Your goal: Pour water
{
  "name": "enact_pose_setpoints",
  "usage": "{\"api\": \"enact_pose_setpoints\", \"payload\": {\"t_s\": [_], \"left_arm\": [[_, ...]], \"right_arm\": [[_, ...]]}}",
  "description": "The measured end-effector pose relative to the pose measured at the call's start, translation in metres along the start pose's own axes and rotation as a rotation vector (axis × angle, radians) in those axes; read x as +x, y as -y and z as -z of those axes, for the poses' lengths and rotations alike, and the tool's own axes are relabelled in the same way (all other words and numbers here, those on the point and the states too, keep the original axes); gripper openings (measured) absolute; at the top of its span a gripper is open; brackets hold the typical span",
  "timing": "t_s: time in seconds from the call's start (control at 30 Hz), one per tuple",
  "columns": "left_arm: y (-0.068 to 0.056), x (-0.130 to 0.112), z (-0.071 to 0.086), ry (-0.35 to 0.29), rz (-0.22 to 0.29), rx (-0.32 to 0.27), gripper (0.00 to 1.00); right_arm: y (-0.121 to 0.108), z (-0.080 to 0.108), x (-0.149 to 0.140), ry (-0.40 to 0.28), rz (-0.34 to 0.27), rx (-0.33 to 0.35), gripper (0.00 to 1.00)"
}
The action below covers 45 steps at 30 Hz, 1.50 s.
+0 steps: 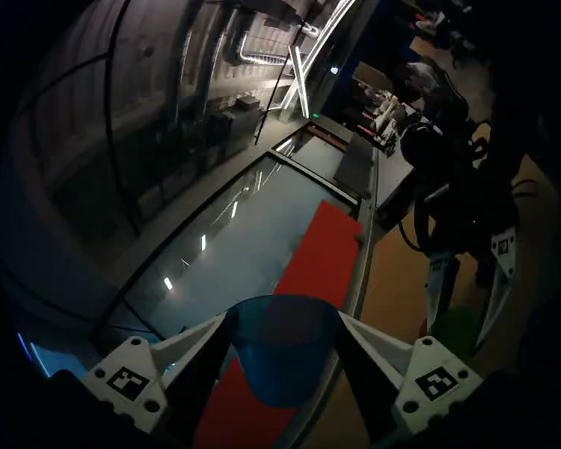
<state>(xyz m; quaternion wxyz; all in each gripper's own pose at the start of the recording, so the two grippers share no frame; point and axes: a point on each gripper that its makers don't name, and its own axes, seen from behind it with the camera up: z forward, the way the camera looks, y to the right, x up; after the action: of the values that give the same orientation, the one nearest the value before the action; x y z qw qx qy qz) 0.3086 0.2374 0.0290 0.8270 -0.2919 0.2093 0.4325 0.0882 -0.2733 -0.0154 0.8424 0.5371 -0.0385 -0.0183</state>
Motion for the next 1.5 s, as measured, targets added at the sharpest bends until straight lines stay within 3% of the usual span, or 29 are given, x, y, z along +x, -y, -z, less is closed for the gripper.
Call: {"api": "enact_pose_setpoints", "payload": {"t_s": [0.37, 0.8, 1.2, 1.3, 1.5], "left_arm": [[0.007, -0.001, 0.001, -0.008, 0.249, 0.008, 0.88], [0.017, -0.013, -0.002, -0.007, 0.609, -0.002, 0.88], [0.016, -0.027, -0.007, -0.001, 0.919, -0.031, 0.87], [0.018, -0.031, -0.007, -0.008, 0.949, -0.033, 0.88], [0.013, -0.041, -0.003, 0.006, 0.926, -0.023, 0.88]], "right_arm": [[0.000, 0.001, 0.005, -0.007, 0.002, -0.006, 0.90], [-0.001, 0.002, 0.010, -0.012, 0.007, -0.008, 0.90], [0.001, 0.002, 0.012, -0.017, 0.007, -0.008, 0.90], [0.001, 0.003, 0.012, -0.015, 0.006, -0.009, 0.90], [0.000, 0.004, 0.012, -0.013, 0.000, -0.014, 0.90]]}}
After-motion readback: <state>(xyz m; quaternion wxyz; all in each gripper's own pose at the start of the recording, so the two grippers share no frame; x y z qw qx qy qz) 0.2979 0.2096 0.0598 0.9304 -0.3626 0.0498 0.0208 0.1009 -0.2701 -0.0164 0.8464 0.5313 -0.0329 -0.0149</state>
